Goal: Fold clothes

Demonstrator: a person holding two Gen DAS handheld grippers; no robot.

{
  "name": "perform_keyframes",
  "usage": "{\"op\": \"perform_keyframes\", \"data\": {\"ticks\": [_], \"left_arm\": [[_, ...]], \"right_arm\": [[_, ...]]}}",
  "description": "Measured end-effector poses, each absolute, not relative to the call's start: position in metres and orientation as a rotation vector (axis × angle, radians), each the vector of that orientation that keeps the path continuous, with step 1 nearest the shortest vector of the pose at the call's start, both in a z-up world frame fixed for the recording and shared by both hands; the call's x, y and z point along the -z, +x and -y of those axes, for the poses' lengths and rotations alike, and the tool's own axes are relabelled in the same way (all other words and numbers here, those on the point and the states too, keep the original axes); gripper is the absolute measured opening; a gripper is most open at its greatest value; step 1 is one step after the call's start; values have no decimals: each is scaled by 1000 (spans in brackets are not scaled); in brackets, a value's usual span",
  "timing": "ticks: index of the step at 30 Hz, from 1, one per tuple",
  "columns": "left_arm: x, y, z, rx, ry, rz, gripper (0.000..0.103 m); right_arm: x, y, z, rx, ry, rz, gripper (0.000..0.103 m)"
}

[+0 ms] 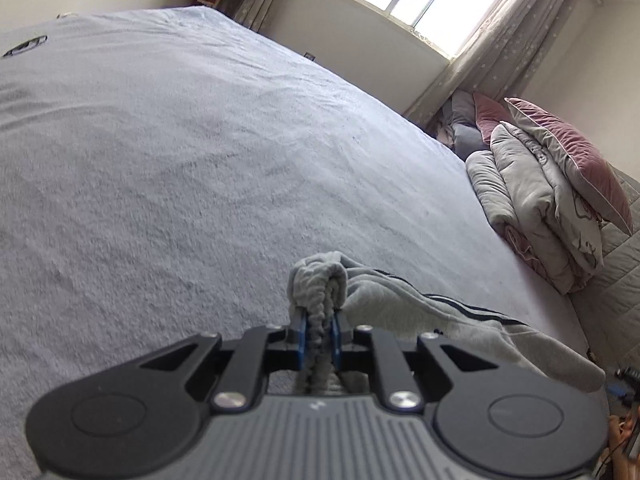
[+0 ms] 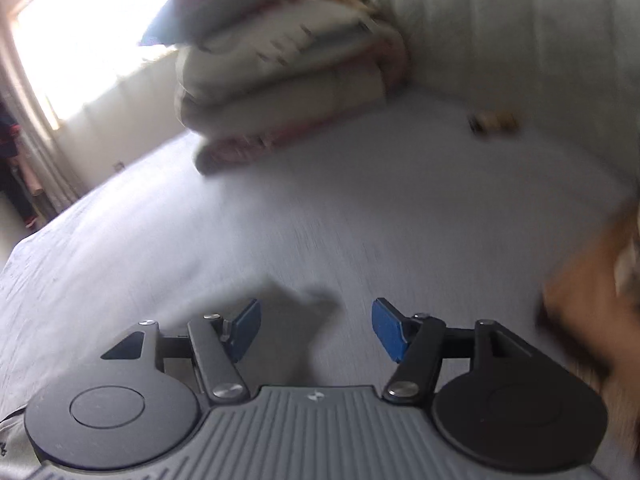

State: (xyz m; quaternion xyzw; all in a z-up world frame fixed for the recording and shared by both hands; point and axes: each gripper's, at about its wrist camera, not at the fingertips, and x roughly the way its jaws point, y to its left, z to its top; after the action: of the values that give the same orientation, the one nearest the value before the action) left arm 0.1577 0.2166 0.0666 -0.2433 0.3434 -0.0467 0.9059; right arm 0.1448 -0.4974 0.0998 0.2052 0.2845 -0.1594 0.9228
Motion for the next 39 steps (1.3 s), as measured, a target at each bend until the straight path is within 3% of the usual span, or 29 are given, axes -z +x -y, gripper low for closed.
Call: {"op": "perform_keyframes", "data": {"ticks": [5,10,14,16,17,18,26,28,30,32,37,38,39], "left_arm": [[-52,159,-210,72,-478,-750,13],[-49,157,-206,71,-451,-742,13],[-48,157,-204,65,-442,-734,13],[-49,157,-203,64,-440,-733,13],[-49,157,-203,64,-440,-731,13],[-50,156,-203,64,-441,-726,13],[-57,154,-198,76,-425,-691,13],[-55,154,-197,69,-420,-695,13],[-55,153,-196,67,-410,-694,13],[-55,154,-195,68,-397,-692,13],[-52,154,-194,71,-384,-692,13],[-52,155,-194,71,-384,-691,13],[-52,155,-195,70,-387,-691,13]], "right_arm": [[-108,178,516,444,453,-495,70],[-59,251,484,315,201,-883,66],[-29,259,483,351,235,-930,65],[-31,253,476,267,237,-908,30],[-32,249,472,218,235,-899,1],[-37,245,466,203,200,-886,0],[-100,204,475,244,159,-649,1],[-96,212,483,220,195,-689,9],[-83,226,493,216,270,-753,43],[-66,237,496,229,325,-796,54],[-29,255,482,218,351,-864,56],[-29,255,474,217,314,-864,50],[-31,253,466,217,266,-860,30]]}}
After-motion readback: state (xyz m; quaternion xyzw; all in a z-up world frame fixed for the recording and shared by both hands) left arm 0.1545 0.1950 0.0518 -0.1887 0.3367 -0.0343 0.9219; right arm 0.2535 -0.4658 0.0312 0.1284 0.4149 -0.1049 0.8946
